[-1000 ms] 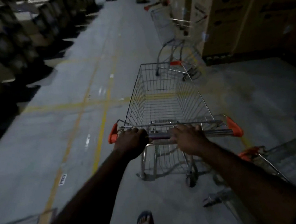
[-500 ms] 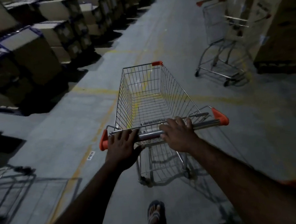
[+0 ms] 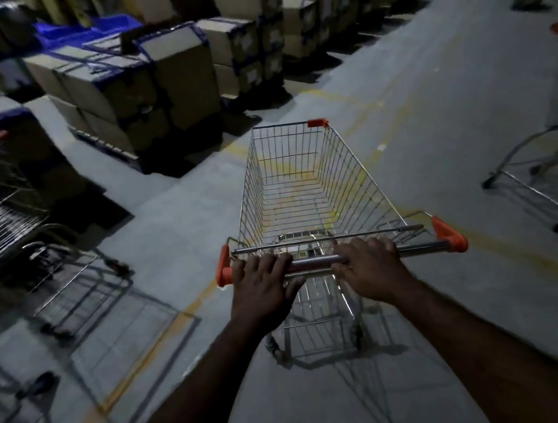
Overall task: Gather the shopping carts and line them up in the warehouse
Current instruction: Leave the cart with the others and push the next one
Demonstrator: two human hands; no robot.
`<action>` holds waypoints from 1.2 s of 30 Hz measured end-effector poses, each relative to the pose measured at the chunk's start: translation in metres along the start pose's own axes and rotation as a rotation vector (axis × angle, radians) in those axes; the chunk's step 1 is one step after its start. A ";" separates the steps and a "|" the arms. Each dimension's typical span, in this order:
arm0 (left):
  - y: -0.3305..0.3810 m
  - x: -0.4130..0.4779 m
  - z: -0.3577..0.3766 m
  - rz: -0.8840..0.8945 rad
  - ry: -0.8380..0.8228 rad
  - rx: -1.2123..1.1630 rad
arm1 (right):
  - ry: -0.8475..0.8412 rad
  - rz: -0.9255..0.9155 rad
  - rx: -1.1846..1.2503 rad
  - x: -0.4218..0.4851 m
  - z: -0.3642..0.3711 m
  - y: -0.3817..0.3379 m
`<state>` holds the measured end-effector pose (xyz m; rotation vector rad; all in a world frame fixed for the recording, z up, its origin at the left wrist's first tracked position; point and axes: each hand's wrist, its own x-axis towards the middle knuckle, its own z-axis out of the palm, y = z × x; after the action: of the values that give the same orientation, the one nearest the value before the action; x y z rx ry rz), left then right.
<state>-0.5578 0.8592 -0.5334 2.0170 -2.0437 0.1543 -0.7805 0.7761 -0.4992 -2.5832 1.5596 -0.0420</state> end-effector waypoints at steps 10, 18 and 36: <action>-0.091 0.069 0.004 -0.122 -0.006 0.028 | -0.034 -0.181 0.000 0.155 -0.006 -0.038; -0.133 0.117 0.023 -0.302 -0.006 0.093 | -0.081 -0.358 -0.009 0.260 -0.001 -0.057; -0.232 0.281 0.034 -0.692 -0.183 0.102 | -0.189 -0.539 -0.040 0.517 -0.010 -0.110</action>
<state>-0.3307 0.5724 -0.5184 2.7509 -1.3230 -0.0675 -0.4429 0.3691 -0.4971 -2.8577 0.7806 0.1782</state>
